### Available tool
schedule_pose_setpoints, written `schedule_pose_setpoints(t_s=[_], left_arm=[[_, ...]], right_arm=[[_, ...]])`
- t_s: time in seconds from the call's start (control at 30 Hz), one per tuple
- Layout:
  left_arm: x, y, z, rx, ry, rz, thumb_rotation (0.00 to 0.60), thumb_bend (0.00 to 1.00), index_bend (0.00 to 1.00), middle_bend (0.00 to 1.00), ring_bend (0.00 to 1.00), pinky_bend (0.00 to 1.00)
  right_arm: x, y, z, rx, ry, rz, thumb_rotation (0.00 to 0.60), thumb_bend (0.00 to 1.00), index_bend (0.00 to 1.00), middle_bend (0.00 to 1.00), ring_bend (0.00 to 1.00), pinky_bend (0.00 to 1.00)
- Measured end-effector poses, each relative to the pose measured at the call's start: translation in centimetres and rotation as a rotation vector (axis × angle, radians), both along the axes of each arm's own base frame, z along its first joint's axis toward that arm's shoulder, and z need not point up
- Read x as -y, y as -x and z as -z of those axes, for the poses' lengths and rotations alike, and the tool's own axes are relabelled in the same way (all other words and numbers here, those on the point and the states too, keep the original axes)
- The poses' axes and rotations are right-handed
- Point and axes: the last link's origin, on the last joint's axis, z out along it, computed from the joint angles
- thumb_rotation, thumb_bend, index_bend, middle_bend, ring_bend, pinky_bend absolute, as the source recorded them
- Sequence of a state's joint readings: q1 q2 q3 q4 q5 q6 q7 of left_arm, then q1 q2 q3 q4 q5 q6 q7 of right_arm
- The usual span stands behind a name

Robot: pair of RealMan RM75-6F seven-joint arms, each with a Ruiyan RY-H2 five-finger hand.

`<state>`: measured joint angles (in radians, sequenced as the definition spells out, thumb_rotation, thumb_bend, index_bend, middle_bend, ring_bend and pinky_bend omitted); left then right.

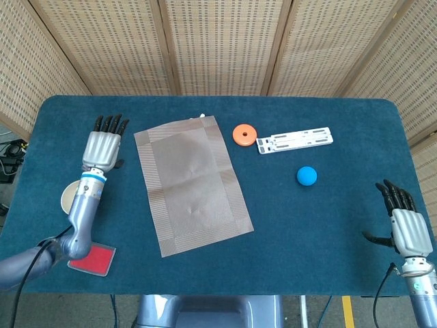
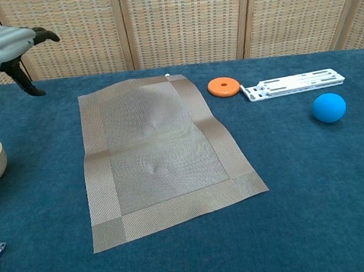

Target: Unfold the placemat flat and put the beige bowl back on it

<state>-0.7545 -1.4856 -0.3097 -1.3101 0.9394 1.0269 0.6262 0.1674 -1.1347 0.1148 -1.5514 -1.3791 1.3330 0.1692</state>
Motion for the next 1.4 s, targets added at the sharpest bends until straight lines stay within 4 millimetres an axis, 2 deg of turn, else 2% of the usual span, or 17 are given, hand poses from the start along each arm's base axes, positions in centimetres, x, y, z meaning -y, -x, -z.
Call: schedule_pose_setpoints(t_s=[0.17,0.3,0.37,0.53,0.73,0.83,1.03,1.27,1.4], left_arm=[[4.6,2.1,-1.7,0.057,-0.033,0.034,0.600,0.17,0.06,0.00,0.00,0.00],[8.2,3.7,-2.7,0.109,-0.052,0.018,0.600,0.04,0.04,0.00,0.00,0.00],[10.1,4.4,-3.2,0.130,-0.064,0.021,0.600,0.01,0.04,0.00,0.00,0.00],[14.7,6.0,-4.0,0.139,-0.077,0.029,0.600,0.00,0.00,0.00,0.00,0.00],[18.9,8.0,-4.8,0.148,-0.074,-0.015,0.600,0.00,0.00,0.00,0.00,0.00],[20.0,8.7,-5.3,0.153,-0.077,-0.026,0.600,0.00,0.00,0.00,0.00,0.00],[21.1,9.5,-6.1,0.181,-0.086,-0.048,0.600,0.00,0.00,0.00,0.00,0.00],[21.7,9.9,-6.7,0.201,-0.088,-0.059,0.600,0.00,0.00,0.00,0.00,0.00],[21.8,10.0,-7.0,0.211,-0.092,-0.059,0.600,0.00,0.00,0.00,0.00,0.00]], right_arm=[[-0.1,-0.2,0.3,0.001,-0.013,-0.015,0.600,0.06,0.06,0.00,0.00,0.00],[-0.3,-0.4,0.8,0.000,-0.034,-0.029,0.600,0.05,0.06,0.00,0.00,0.00],[-0.5,-0.5,1.1,-0.002,-0.046,-0.037,0.600,0.04,0.06,0.00,0.00,0.00],[-0.9,-1.0,1.7,-0.015,-0.071,-0.069,0.600,0.02,0.03,0.00,0.00,0.00],[-1.5,-1.7,2.7,-0.048,-0.098,-0.120,0.600,0.02,0.03,0.00,0.00,0.00],[-1.7,-2.3,3.6,-0.058,-0.112,-0.144,0.600,0.02,0.03,0.00,0.00,0.00],[-1.7,-4.7,6.4,-0.020,-0.131,-0.214,0.600,0.03,0.03,0.00,0.00,0.00],[-1.4,-9.5,11.0,0.020,-0.181,-0.315,0.600,0.06,0.03,0.00,0.00,0.00],[-1.2,-11.4,12.9,0.043,-0.213,-0.340,0.600,0.09,0.03,0.00,0.00,0.00]])
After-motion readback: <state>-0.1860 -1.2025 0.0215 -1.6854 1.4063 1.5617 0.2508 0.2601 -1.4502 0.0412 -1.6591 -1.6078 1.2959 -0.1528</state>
